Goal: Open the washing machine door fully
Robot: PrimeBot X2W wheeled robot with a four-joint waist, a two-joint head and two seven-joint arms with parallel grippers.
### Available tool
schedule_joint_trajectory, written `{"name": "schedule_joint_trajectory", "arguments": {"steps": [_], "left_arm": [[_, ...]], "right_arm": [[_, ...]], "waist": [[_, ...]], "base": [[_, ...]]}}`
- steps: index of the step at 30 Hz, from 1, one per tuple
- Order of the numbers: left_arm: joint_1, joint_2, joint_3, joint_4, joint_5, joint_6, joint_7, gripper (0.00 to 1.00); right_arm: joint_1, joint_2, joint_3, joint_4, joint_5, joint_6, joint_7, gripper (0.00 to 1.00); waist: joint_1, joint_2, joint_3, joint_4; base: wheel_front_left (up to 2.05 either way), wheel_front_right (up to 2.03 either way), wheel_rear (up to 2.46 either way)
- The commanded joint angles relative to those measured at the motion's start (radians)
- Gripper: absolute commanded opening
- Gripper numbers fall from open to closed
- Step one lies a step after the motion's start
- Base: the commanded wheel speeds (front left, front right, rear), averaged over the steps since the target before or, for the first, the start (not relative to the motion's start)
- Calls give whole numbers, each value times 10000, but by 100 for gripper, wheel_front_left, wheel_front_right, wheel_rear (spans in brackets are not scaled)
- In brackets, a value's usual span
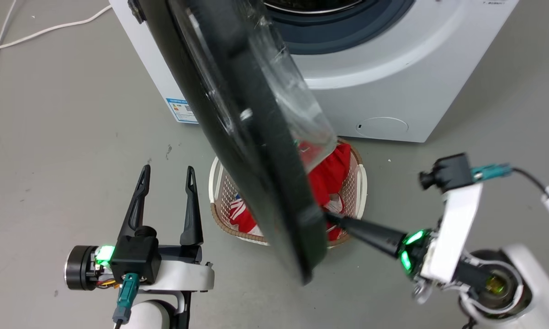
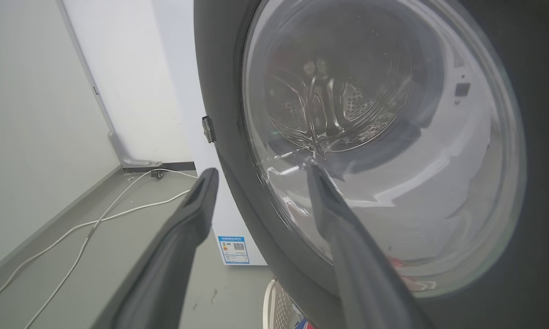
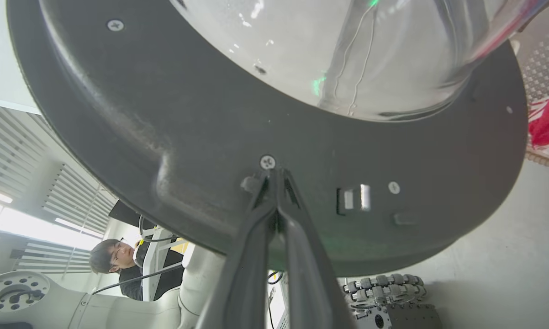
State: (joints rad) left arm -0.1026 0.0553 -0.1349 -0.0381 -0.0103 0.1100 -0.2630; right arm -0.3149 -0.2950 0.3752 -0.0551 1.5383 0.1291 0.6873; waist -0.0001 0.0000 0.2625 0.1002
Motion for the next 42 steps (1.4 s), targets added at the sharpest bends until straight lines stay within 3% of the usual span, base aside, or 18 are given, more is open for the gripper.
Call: {"name": "schedule_joint_trajectory", "arguments": {"steps": [1, 11, 18, 19, 20, 21, 22, 29, 35, 42], "left_arm": [[102, 27, 0, 22, 30, 1, -28, 100], [266, 20, 31, 110, 24, 0, -28, 100], [504, 38, 91, 184, 35, 38, -28, 100], [632, 53, 122, 213, 19, 45, -28, 100], [632, 53, 122, 213, 19, 45, -28, 100], [697, 63, 150, 225, 6, 51, -26, 100], [755, 74, 173, 231, -5, 53, -26, 100], [1169, 133, 314, 257, -15, 41, -26, 100], [1492, 178, 397, 254, -13, 43, -28, 100], [1825, 198, 493, 194, 3, 77, -28, 100]], "right_arm": [[304, 150, 221, -71, 7, 27, 98, 0], [1230, 808, 1174, -48, 21, 27, -112, 0], [1758, 882, 732, -286, -68, 27, -1013, 0], [1961, 864, 448, -505, -210, 27, -1565, 41], [1961, 864, 448, -505, -210, 27, -1565, 41], [2087, 870, 334, -632, -293, 27, -1841, 91], [2186, 828, 184, -788, -480, 27, -2182, 100], [2786, 706, -667, -1540, -2111, 27, -5325, 100], [2909, 119, -964, -1132, -5341, 27, -8886, 100], [3162, 984, -2449, -1209, -9557, 27, -9517, 100]], "waist": [[1, 0, -41, 33], [1, 0, -284, 159], [1, 0, -643, 82], [1, 0, -809, 38], [1, 0, -809, 38], [1, 0, -903, 11], [1, 0, -987, -16], [1, 0, -1601, -209], [1, 0, -2038, -343], [1, 0, -2384, -489]], "base": [[0, 0, 0], [0, 0, 0], [0, 0, 0], [0, 0, 0], [0, 0, 0], [0, 0, 0], [0, 0, 0], [0, 0, 0], [0, 0, 0], [0, 0, 0]]}}
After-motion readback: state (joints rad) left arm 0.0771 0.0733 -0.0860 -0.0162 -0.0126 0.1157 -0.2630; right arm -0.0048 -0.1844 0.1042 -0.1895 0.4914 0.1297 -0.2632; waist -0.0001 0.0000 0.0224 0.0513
